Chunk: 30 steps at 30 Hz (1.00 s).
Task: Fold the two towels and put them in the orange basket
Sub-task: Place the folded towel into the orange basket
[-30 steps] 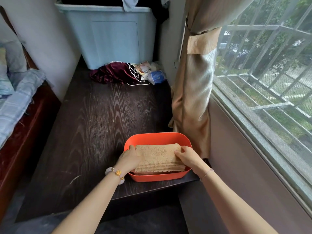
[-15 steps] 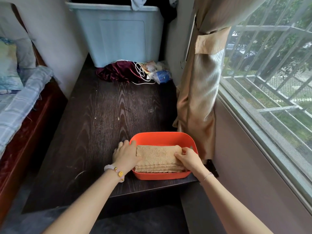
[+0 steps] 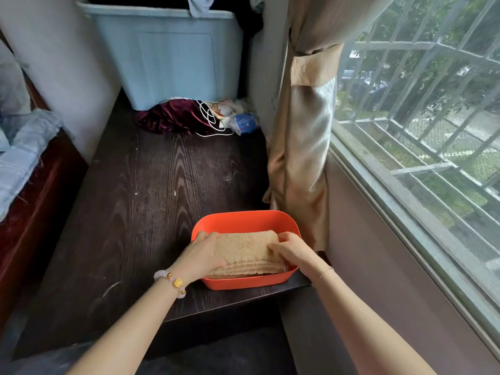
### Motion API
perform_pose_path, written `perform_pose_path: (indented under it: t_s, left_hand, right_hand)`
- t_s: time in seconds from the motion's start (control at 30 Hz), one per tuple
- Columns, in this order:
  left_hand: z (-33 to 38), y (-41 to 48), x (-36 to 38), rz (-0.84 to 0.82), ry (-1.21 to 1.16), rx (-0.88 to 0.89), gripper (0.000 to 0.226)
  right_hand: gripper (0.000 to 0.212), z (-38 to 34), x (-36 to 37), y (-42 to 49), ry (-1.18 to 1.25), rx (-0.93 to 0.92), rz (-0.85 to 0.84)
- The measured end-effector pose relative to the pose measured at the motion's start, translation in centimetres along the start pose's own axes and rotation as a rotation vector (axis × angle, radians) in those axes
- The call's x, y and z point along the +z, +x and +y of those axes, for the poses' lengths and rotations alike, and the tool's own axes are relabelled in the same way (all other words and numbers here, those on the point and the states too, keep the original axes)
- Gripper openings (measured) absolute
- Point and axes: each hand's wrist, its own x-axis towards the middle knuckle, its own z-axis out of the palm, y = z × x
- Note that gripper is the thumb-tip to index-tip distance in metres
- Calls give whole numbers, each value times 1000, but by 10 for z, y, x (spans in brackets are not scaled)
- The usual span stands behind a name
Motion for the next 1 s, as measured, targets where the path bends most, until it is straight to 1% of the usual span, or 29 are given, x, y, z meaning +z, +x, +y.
perform_pose_path:
  t_s: [0.03,0.1,0.17,0.3,0.47,0.6,0.67,0.73,0.8,0.83,0.9,0.97,1.0]
  left_hand:
    - [0,0,1,12,3,-1,72]
    - [1,0,1,31,-4,6,69]
    - [4,0,0,44,-13,17,68]
    - [11,0,0,45,-17,49,68]
    - [12,1,6,23,-27,59,65]
    - [7,1,13,33,-16,64,62]
    - [4,0,13,35,-14,73,62]
    - [0,0,10,51,-27,103,65]
    - [-4,0,6,98,-44,146,68]
    - [-5,0,4,124,-40,175,67]
    - [-5,2,4,137,-4,232,65]
    - [-5,3,8,83,39,259,66]
    - [-5,3,11,43,58,261,68]
  right_hand:
    - [29,1,1,0,4,-4,-11]
    - [51,2,1,1,42,7,27]
    - [61,3,-3,0,35,5,57]
    - [59,3,-10,1,-25,-5,105]
    - [46,6,-1,0,-249,0,157]
    - [39,8,6,0,-324,-31,201]
    - [37,9,9,-2,-335,-68,233]
    - [35,11,9,-5,-317,-134,299]
    - [37,12,7,-10,-306,-280,370]
    - [39,13,7,-12,-324,-379,372]
    - [44,14,9,-15,-384,-522,284]
    - [50,19,16,-17,-468,-527,173]
    - [53,23,20,-18,-501,-515,150]
